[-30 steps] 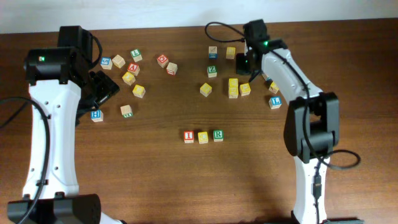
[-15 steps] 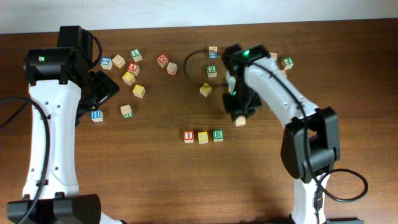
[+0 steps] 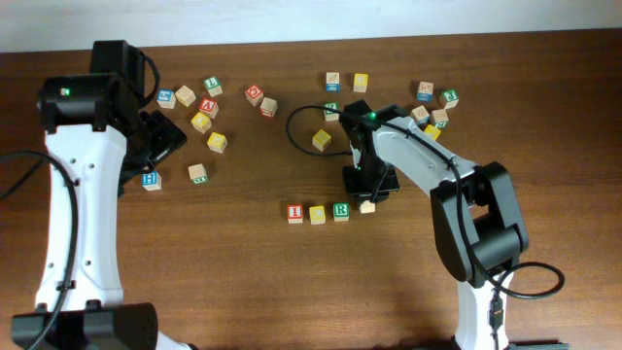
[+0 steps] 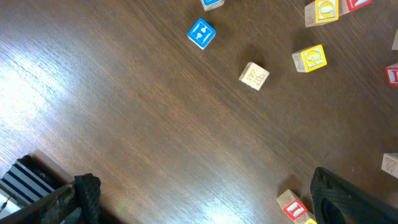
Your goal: Spell out ICRA
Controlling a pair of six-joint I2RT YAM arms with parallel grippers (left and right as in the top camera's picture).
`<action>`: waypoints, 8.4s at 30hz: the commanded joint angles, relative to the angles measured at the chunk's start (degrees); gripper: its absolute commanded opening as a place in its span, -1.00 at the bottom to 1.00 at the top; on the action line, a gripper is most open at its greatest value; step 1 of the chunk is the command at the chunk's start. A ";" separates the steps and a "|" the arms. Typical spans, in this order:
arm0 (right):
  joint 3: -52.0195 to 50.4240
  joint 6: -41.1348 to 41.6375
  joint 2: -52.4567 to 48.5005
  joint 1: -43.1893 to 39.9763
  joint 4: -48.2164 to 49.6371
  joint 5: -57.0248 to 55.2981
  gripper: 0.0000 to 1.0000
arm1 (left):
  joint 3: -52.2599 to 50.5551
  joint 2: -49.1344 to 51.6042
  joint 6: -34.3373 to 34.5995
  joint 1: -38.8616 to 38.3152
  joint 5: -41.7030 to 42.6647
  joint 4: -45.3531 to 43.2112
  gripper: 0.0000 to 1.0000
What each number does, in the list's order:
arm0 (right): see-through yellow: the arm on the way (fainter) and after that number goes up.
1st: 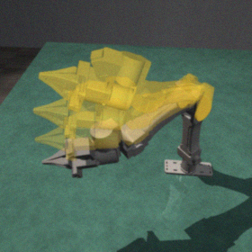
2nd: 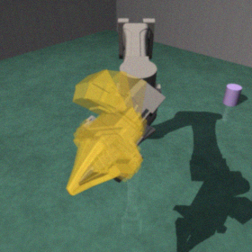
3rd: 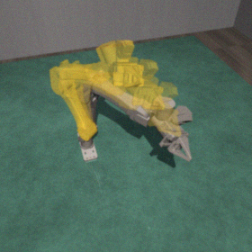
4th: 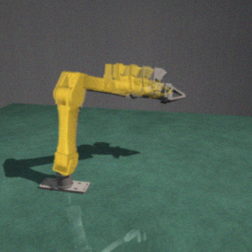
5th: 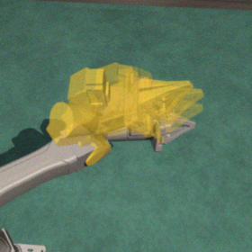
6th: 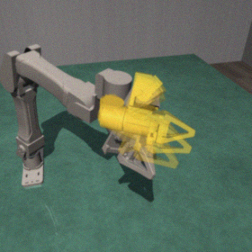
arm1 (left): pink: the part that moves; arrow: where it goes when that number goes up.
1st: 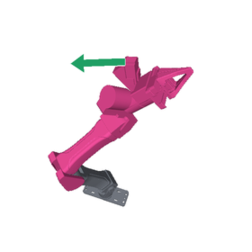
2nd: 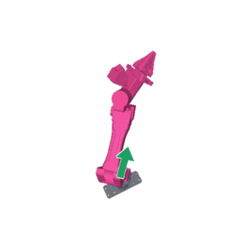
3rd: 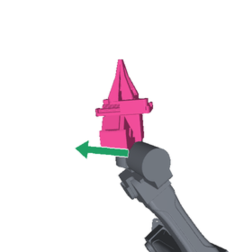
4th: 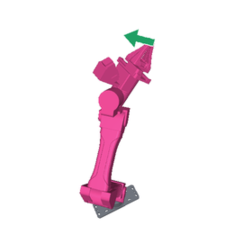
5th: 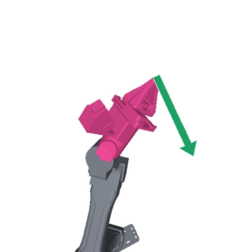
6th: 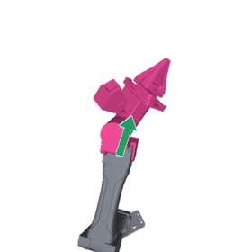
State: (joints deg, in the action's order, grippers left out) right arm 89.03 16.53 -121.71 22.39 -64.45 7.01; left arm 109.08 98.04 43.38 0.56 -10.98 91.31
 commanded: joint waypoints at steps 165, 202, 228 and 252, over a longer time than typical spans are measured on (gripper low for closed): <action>-31.50 13.60 18.03 -4.66 32.85 19.85 -0.92 | -44.15 10.82 -23.63 -26.34 23.45 -52.78 -0.98; -30.01 15.52 18.05 2.40 25.94 13.73 -0.92 | -35.54 10.82 -17.09 -22.77 16.55 -48.63 -0.98; -27.58 16.41 19.45 2.27 21.09 16.52 -0.92 | -35.54 10.82 -17.33 -22.99 16.57 -48.63 -1.00; -23.89 7.67 20.85 -11.28 15.13 3.41 -0.90 | -35.85 16.06 -16.22 -28.28 22.62 -54.42 -1.00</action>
State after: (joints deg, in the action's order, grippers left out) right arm 64.53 24.80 -101.95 11.38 -49.45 11.44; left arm 72.77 113.54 26.65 -27.35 10.55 37.28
